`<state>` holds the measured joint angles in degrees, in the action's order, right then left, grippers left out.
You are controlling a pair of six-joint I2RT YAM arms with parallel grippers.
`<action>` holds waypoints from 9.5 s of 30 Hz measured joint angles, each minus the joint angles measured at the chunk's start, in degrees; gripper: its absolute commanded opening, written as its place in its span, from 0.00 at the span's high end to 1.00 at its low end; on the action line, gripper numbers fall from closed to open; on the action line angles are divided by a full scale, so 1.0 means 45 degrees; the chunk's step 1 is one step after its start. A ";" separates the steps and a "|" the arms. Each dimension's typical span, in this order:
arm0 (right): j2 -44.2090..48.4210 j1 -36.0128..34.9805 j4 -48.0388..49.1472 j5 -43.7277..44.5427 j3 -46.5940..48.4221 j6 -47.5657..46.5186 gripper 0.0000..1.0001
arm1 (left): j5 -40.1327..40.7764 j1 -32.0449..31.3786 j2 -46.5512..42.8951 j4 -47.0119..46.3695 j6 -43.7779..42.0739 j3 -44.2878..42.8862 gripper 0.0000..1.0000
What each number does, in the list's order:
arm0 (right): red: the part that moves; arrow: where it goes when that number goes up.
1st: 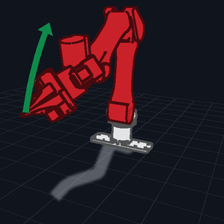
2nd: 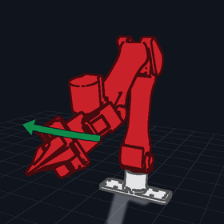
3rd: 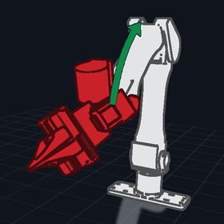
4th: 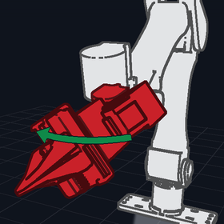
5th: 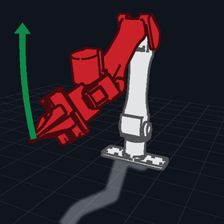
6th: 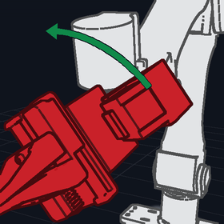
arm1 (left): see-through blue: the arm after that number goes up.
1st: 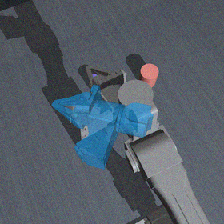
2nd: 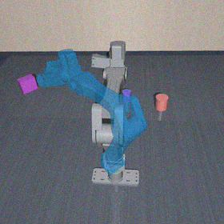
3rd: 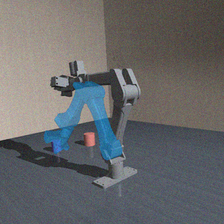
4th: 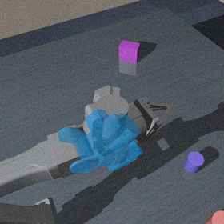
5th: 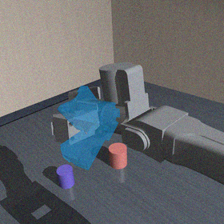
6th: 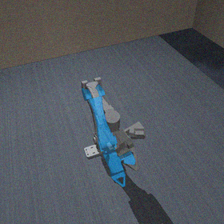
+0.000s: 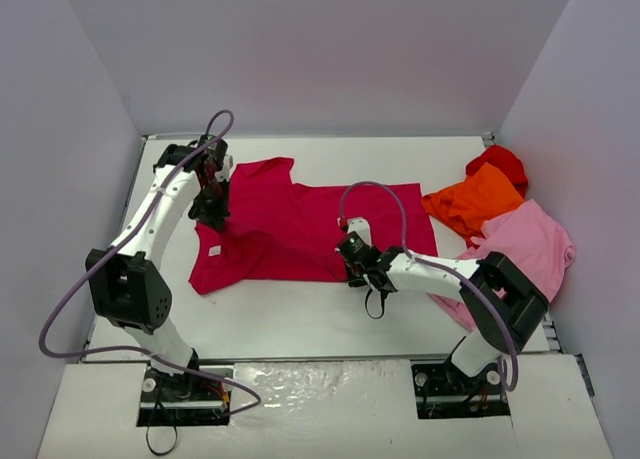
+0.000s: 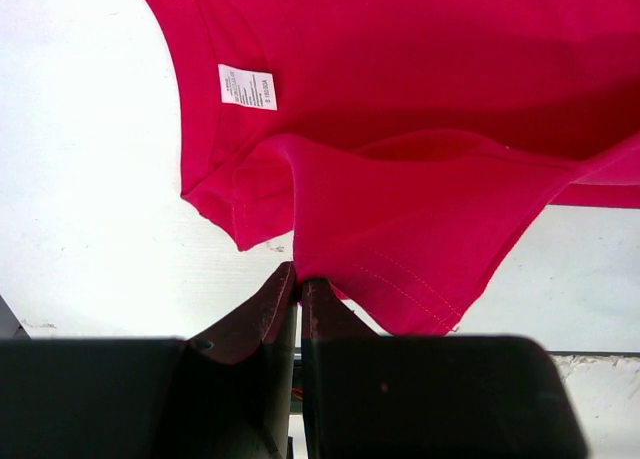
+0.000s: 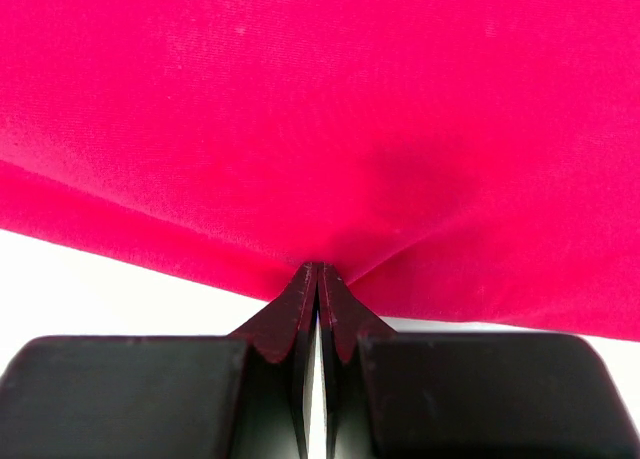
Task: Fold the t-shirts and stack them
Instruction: Fold the flattened tshirt in 1/3 of the way
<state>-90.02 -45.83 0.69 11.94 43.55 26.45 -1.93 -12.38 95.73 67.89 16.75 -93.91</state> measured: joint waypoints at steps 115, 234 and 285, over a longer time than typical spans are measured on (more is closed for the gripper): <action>-1.3248 0.0315 0.2855 -0.6704 1.8132 0.1044 1.00 | 0.1854 0.0029 -0.8231 -0.0458 0.1541 0.5268 0.03; -0.0554 0.6533 0.0136 -0.0184 0.0437 0.0647 1.00 | 0.0216 -0.0675 -0.1620 -0.8352 0.6660 0.9817 1.00; -0.3820 0.3828 -0.0027 -0.2146 0.5250 0.0111 1.00 | 0.1008 -0.0986 0.2800 -0.9813 0.5069 0.4961 1.00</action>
<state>-107.21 -28.60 0.57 2.28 67.17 26.95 2.60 -16.82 108.33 23.73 39.56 -71.58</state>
